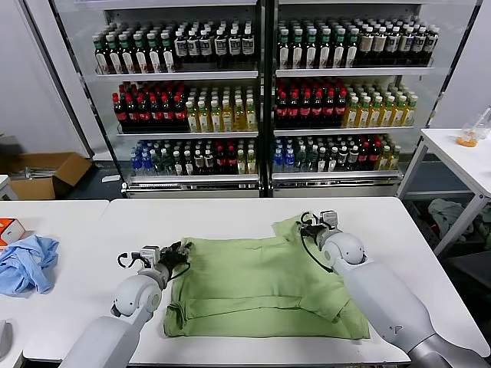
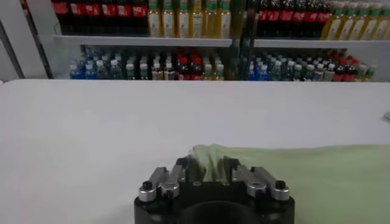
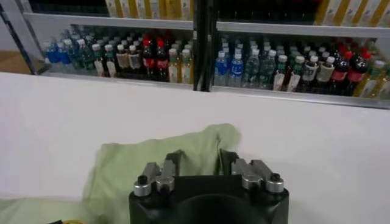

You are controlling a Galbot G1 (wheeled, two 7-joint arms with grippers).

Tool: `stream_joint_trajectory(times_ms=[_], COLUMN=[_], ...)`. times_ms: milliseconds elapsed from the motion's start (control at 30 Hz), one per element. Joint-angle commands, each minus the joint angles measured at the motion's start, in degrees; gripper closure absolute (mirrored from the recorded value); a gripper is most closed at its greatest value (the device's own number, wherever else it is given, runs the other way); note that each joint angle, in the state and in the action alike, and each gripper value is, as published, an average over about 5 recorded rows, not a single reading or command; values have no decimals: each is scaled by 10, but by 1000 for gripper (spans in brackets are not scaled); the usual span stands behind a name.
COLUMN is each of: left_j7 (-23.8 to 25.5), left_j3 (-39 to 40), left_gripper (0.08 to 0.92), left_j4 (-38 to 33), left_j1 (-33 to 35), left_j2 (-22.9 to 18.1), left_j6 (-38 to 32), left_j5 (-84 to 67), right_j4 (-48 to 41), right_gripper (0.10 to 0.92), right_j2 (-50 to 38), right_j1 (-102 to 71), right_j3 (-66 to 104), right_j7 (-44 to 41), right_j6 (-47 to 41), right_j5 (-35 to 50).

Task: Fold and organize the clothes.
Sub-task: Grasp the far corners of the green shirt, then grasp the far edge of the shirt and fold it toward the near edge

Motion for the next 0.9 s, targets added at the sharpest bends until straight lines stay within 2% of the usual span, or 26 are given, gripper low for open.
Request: stream_joint_trajectory(times_ms=[33, 233, 333, 600, 900], left_j7=[18, 26, 28, 30, 27], left_j3=[-2, -16, -25, -55, -94], left_gripper=[692, 864, 911, 913, 914], left_j4=[-4, -16, -24, -74, -156], left_j1=[6, 11, 14, 40, 113], left_j2=[1, 2, 2, 8, 11], left_j6=[-13, -31, -40, -50, -46], left_j5=[-26, -54, -65, -90, -102], right_j4=[9, 62, 90, 193, 301], right_gripper=[725, 887, 917, 918, 918], right_j2=[2, -19, -32, -81, -149], right_j1=[-5, -17, -23, -59, -127], right_j3=[-3, 15, 26, 75, 130], right_j7=[-3, -5, -4, -1, 5], right_j6=[-3, 0, 3, 3, 3], right_j5=[16, 31, 39, 71, 96])
